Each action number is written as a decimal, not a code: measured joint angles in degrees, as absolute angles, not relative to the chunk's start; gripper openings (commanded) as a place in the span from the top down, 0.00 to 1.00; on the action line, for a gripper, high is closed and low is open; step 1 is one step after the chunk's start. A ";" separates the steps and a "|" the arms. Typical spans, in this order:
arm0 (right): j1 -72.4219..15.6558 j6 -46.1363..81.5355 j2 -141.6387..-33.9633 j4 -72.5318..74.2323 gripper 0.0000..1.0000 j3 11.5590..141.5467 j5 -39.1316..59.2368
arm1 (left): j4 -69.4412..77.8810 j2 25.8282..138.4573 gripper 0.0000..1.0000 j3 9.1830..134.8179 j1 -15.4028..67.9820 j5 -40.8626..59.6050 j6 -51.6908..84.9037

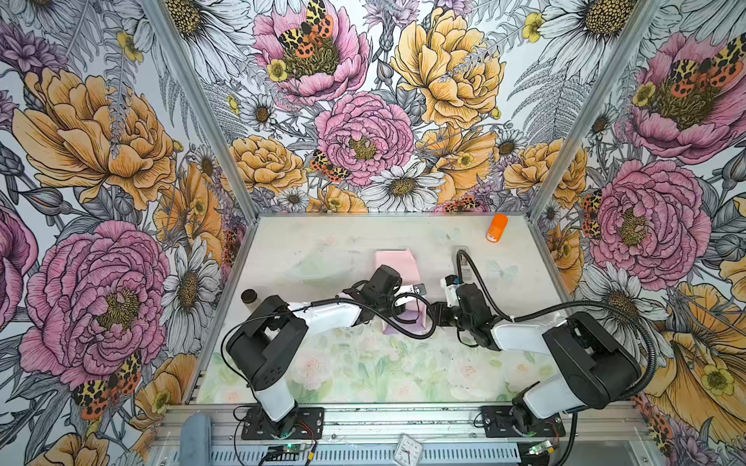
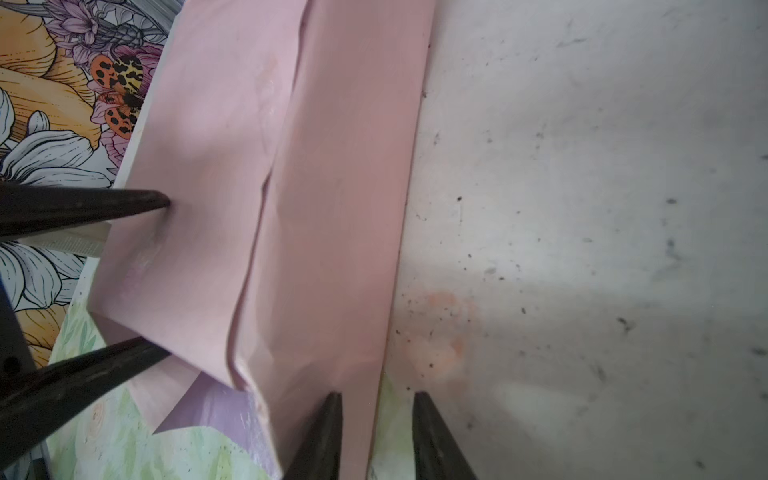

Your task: Wrap the gift box in paper

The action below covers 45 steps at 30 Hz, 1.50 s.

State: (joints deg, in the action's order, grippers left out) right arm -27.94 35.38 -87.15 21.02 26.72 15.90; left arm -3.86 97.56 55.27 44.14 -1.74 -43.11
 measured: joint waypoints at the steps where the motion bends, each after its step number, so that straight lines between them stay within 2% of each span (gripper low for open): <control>1: -28.42 35.57 -87.48 21.69 0.72 26.70 15.92 | -3.53 97.56 0.45 55.09 44.14 -1.74 -43.09; 15: -33.23 37.28 -94.17 28.10 0.77 27.90 15.20 | -2.59 97.51 0.46 54.65 44.14 -1.74 -43.03; 21: -33.85 37.76 -95.33 29.45 0.82 28.32 14.20 | -1.37 97.49 0.46 53.98 44.14 -1.72 -42.83; 28: -33.98 38.22 -98.37 32.51 0.83 28.84 13.54 | -0.93 97.49 0.46 53.82 44.14 -1.72 -42.72; 30: -34.15 38.41 -98.70 33.28 0.80 28.86 13.52 | -0.93 97.49 0.46 53.82 44.14 -1.72 -42.50; 32: -34.35 38.68 -98.61 33.61 0.75 28.82 13.41 | -0.86 97.49 0.46 53.80 44.14 -1.72 -42.39; 37: -34.98 38.79 -94.70 33.58 0.73 26.68 13.13 | -0.62 97.49 0.47 53.71 44.14 -1.72 -42.19; 41: -34.98 38.79 -90.72 33.56 0.79 25.43 12.71 | -0.54 97.41 0.47 53.63 44.12 -1.69 -42.11; 45: -35.09 38.83 -91.29 33.69 0.83 25.45 12.67 | -0.08 97.03 0.47 53.06 44.12 -1.67 -41.93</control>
State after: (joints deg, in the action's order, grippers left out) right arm -35.09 38.83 -91.29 33.69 25.45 12.67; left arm -0.08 97.03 53.06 44.12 -1.67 -41.93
